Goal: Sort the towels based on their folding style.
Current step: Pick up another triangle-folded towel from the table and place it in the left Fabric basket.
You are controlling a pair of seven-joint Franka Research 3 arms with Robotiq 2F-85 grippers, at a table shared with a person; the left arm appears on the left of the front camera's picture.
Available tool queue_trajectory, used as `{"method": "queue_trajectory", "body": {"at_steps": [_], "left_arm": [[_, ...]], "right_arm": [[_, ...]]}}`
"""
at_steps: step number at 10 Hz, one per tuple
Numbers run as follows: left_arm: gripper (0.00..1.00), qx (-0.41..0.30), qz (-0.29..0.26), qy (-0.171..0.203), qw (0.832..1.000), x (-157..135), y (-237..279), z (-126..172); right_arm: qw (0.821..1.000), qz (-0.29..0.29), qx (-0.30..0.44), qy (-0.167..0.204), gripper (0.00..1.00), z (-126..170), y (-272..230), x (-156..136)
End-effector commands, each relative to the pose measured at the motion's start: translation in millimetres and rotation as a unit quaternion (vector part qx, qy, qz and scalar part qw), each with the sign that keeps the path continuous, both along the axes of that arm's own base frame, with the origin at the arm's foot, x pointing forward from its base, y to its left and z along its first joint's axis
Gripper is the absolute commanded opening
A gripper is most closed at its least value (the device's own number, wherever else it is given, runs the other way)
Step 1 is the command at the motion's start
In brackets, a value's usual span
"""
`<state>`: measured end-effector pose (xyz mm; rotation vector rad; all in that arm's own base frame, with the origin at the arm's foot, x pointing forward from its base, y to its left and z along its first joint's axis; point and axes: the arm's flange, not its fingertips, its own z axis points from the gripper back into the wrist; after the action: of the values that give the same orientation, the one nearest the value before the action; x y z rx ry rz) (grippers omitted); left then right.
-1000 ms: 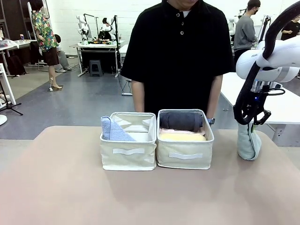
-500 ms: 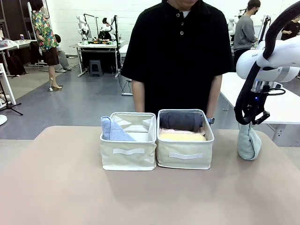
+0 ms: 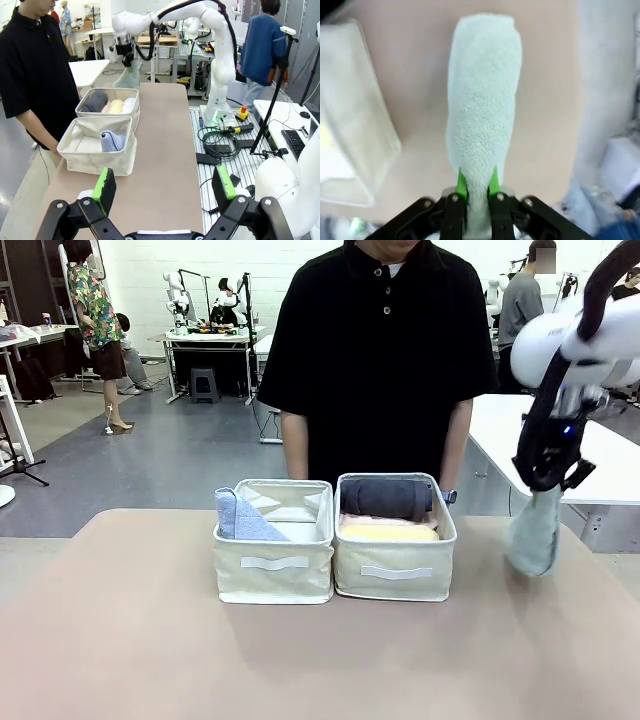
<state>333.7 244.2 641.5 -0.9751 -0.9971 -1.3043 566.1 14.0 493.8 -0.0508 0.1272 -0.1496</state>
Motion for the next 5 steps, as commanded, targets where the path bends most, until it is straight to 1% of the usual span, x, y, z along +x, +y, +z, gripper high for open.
{"method": "queue_trajectory", "body": {"at_steps": [1, 2, 3, 4, 5], "left_arm": [[1.00, -0.004, 0.001, -0.003, 1.000, -1, 3, 3], [1.00, -0.004, 0.001, -0.003, 1.000, -1, 3, 3], [1.00, -0.004, 0.001, -0.003, 1.000, -1, 3, 3], [1.00, -0.004, 0.001, -0.003, 1.000, -1, 3, 3], [1.00, -0.004, 0.001, -0.003, 1.000, -1, 3, 3]], "right_arm": [[0.991, 0.120, 0.008, -0.059, 0.00, 83, 8, -75], [0.982, 0.170, 0.010, -0.077, 0.00, 118, 13, -107], [0.976, 0.197, 0.019, -0.086, 0.00, 144, 17, -131], [0.967, 0.236, 0.035, -0.087, 0.00, 163, 21, -152], [0.962, 0.250, 0.049, -0.100, 0.00, 175, 21, -166]]}}
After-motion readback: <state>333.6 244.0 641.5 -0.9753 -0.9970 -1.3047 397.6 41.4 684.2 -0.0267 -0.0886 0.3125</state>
